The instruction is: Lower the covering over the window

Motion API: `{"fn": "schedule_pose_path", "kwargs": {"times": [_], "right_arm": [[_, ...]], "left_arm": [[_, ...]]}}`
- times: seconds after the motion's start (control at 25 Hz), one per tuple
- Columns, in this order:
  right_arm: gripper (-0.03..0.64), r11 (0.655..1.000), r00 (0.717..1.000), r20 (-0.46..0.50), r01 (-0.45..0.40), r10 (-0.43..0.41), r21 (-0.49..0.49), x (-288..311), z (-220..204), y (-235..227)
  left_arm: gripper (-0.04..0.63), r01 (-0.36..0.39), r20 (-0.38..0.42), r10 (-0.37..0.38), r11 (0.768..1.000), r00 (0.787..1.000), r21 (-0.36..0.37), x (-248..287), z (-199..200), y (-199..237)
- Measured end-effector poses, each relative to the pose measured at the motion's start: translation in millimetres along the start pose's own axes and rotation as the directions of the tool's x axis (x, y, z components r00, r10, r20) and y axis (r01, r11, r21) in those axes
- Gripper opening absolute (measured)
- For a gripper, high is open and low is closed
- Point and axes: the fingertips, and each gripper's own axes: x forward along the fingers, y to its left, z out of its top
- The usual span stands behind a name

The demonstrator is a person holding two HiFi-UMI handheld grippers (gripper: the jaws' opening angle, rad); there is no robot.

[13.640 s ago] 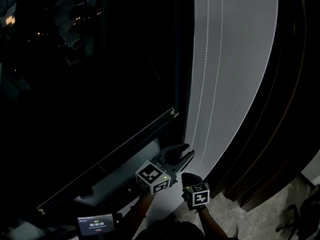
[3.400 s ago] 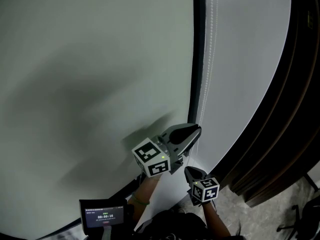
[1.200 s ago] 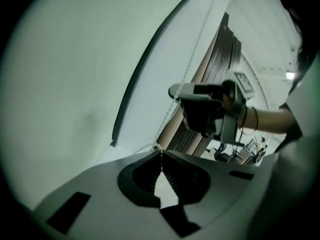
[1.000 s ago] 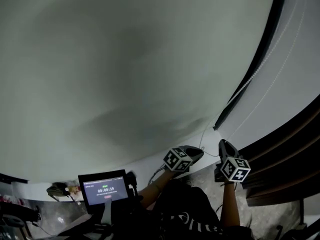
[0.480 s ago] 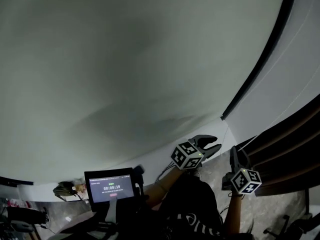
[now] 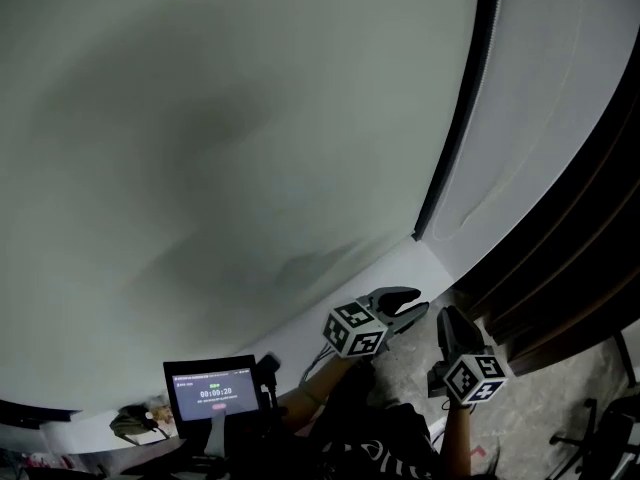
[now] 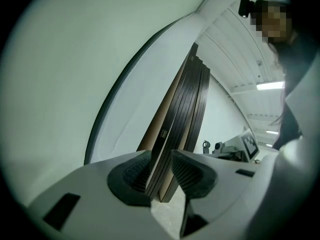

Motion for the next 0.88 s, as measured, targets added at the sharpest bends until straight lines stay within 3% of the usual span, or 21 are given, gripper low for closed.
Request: {"fn": "schedule_pose_path", "kwargs": {"times": [0.16,0.44,0.56,0.72,0.88], "right_arm": [[0.055,1.0,1.0,-0.01,0.013,-0.013,-0.003,-17.5,-18.9,2.0],[0.054,1.0,1.0,-0.026,0.007,-0.006,0.009,-148.9,-29.4,-13.7],[0.054,1.0,0.999,-0.05,-0.016,0.016,-0.002,-172.7,-48.0,-15.0],[0.055,0.998,0.997,-0.05,-0.056,0.055,-0.006,-207.8,-65.3,7.5],[0.055,0.996,0.995,-0.043,-0.089,0.089,0.009,-211.0,-67.0,17.5]], "left_arm": [[0.115,-0.025,-0.014,0.025,1.0,1.0,-0.012,-6.8,-26.7,-10.3],[0.115,-0.077,0.022,0.078,0.997,0.997,-0.008,12.0,-56.7,-134.8],[0.095,-0.124,0.042,0.125,0.992,0.991,-0.026,6.4,-81.7,-155.8],[0.009,-0.184,0.061,0.185,0.983,0.981,-0.027,-22.6,-104.1,-188.0],[0.003,-0.211,0.079,0.212,0.977,0.974,-0.021,-33.6,-100.8,-190.7]]}}
